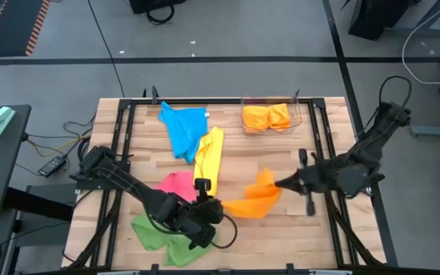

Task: Fold microfiber towels
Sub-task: Fold the orange microfiber cloth

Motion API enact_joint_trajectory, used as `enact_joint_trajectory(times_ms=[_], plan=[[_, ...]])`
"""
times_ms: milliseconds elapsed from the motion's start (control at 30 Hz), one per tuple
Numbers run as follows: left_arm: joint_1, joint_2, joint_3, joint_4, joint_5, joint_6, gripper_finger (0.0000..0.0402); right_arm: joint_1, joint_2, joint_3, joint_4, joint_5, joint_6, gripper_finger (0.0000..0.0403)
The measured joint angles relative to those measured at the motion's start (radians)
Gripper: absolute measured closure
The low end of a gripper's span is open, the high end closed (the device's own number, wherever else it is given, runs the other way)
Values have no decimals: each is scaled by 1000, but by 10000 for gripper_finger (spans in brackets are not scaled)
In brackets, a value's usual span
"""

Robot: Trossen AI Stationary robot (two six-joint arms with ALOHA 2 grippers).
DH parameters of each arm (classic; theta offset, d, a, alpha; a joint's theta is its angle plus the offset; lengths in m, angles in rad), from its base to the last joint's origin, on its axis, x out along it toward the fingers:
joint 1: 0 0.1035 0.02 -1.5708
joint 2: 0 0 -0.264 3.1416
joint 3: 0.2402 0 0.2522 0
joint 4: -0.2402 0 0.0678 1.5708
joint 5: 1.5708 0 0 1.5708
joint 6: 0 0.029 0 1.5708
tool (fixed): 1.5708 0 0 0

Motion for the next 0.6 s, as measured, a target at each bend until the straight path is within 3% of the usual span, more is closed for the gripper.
enact_joint_trajectory(times_ms=[133, 267, 433, 600], plan=[[-18, 0, 88, -23, 44, 49, 390, 60, 6, 82, -43, -94, 79, 400], [-20, 1, 120, -47, 42, 83, 386, 95, 7, 113, -142, -80, 123, 400], [22, 2, 129, -178, -75, 74, 368, 81, 3, 120, -358, 130, 118, 400], [123, 2, 129, -263, -155, 50, 382, -14, 1, 120, -583, 400, 108, 400]])
